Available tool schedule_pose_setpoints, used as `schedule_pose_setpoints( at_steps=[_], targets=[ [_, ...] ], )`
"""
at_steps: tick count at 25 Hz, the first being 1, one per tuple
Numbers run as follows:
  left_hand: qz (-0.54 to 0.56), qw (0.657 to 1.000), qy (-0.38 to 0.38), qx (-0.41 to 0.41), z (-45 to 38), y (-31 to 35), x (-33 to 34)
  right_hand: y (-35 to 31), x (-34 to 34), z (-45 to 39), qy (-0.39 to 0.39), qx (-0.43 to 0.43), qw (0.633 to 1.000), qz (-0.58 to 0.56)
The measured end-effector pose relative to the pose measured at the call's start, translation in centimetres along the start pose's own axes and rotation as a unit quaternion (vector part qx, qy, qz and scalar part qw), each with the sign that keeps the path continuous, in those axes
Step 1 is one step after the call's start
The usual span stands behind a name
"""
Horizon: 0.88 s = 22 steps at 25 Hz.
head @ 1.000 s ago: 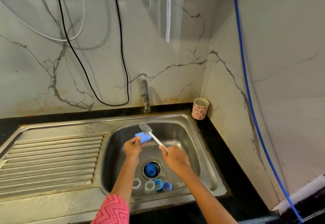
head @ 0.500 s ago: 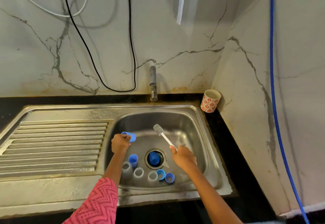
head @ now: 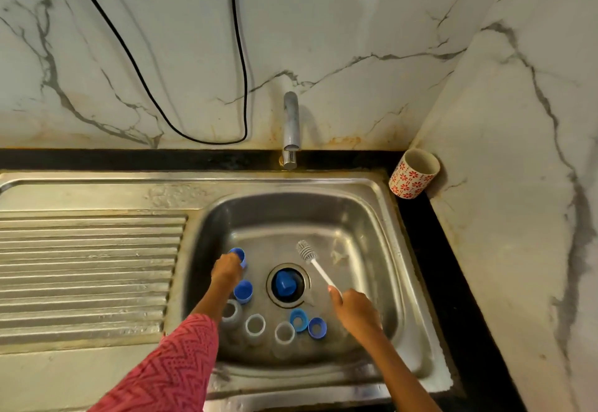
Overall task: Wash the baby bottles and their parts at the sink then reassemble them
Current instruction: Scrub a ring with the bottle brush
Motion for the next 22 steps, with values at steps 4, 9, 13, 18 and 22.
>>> schedule_pose_setpoints(
  at_steps=[4, 9, 13, 18, 22],
  targets=[
    [-0.048, 0.997, -0.06, 0.015, -0.4, -0.2, 1.1, -0.4, 0.2, -1.1, -0.018, 0.018, 1.0, -0.002],
    [-0.117, 0.991, -0.036, 0.045, -0.9, 0.1, 1.4, -1.7, 0.6, -1.2, -0.03, 0.001, 0.999, -0.02],
    [-0.148, 0.988, 0.033, 0.031, -0.7, 1.2, 0.8, -1.4, 0.2, -1.4, -0.02, 0.003, 0.999, -0.031],
    [-0.374, 0.921, 0.085, 0.069, -0.6, 3.5, 0.8, -1.1, 0.3, -1.7, -0.026, 0.007, 0.999, -0.042],
    [-0.369, 0.888, -0.031, 0.272, -2.9, 6.6, 4.7, -0.4, 0.6, -2.7, -0.024, 0.019, 0.998, -0.046]
  ],
)
Point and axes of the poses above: each hand's wrist, its own z-axis away from the middle knuckle, its own x-axis out of the palm, y = z × x, the point moved 1 cm from there along -z, towards the middle knuckle, and after that the axes turned 14 degrees about x, right-handed, at the moved point
